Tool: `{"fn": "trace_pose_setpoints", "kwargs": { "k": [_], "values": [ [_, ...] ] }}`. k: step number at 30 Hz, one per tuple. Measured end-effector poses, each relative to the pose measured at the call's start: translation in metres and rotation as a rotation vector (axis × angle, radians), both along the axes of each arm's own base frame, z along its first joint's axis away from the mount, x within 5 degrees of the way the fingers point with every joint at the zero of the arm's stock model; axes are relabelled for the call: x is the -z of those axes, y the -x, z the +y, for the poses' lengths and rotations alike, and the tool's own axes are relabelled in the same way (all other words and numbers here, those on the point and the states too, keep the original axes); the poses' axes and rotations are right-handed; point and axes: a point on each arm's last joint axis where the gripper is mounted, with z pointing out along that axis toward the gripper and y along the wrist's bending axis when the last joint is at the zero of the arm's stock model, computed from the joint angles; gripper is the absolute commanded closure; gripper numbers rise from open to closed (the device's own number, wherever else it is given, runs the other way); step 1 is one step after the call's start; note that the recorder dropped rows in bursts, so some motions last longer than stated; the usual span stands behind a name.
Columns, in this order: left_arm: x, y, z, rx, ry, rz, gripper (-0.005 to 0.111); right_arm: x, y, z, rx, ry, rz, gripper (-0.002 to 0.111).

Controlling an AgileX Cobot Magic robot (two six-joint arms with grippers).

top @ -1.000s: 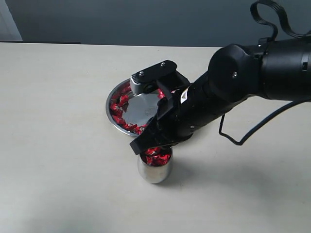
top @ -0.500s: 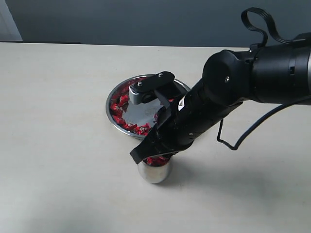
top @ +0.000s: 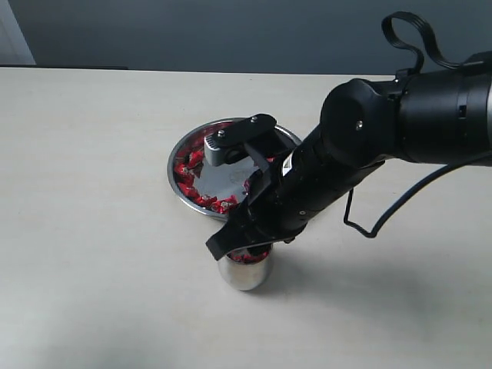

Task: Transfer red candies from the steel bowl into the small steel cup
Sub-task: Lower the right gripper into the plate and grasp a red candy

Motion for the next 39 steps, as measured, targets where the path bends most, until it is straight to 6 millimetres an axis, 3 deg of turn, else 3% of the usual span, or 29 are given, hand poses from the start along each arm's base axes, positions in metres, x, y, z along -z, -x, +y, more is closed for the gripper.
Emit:
{"fn": "trace_pose_setpoints", "kwargs": {
  "k": [5, 11, 14, 26, 33, 39],
  "values": [
    [0.0, 0.0, 0.0, 0.0, 0.0, 0.0, 0.106, -0.007, -0.006, 0.004, -0.006, -0.014, -0.051, 0.059],
    [0.0, 0.0, 0.0, 0.0, 0.0, 0.0, 0.106, -0.029, -0.03, 0.018, 0.051, -0.138, -0.248, 0.059],
    [0.0, 0.0, 0.0, 0.0, 0.0, 0.0, 0.106, -0.03, -0.042, 0.026, 0.073, -0.172, -0.304, 0.06],
    [0.0, 0.0, 0.0, 0.0, 0.0, 0.0, 0.106, 0.006, -0.092, 0.064, 0.13, -0.187, -0.32, 0.06],
    [0.0, 0.0, 0.0, 0.0, 0.0, 0.0, 0.106, 0.028, -0.142, 0.059, 0.326, -0.222, -0.259, 0.06],
    [0.0, 0.0, 0.0, 0.0, 0.0, 0.0, 0.106, 0.052, -0.154, 0.063, 0.371, -0.213, -0.193, 0.06]
  ]
}}
